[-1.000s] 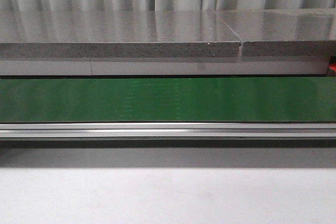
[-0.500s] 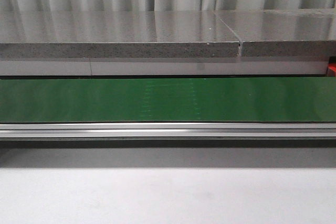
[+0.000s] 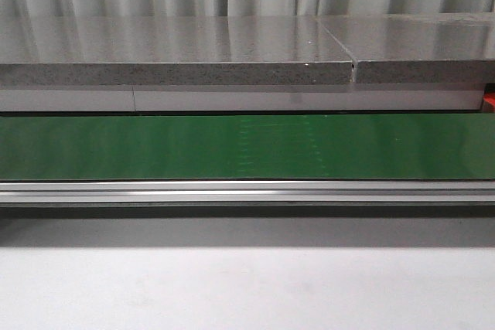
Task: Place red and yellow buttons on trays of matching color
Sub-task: 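Lower the right gripper onto the yellow button on the belt, grasp, then carry the yellow button into the yellow tray and release it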
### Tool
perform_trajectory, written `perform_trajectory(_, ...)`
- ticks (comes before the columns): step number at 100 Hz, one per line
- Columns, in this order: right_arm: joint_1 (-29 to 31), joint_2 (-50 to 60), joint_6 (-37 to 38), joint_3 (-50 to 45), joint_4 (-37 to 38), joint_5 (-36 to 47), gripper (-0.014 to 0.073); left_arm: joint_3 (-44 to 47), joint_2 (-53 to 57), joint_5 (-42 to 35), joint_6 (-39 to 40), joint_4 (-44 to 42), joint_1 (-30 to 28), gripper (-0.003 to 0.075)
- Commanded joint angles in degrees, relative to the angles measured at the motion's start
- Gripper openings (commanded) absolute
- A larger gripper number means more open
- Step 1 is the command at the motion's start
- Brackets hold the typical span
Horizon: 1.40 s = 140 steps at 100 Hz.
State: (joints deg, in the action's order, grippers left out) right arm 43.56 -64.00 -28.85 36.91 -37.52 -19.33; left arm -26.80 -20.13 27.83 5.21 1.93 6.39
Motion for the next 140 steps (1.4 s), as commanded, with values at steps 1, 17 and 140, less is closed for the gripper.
perform_trajectory(1,0.62,1.39,0.09,-1.38,-1.50,7.75,0.0129,-1.54,-0.29,-4.37,-0.08,0.18,0.42,-0.0019)
perform_trajectory(17,0.62,1.39,0.14,-4.59,-1.71,15.02,0.0129,-1.54,-0.29,-4.37,-0.08,0.18,0.42,-0.0019)
perform_trajectory(140,0.56,-15.36,0.14,-4.53,-3.97,20.35,0.0534,-1.54,-0.29,-4.37,-0.08,0.18,0.42,-0.0019)
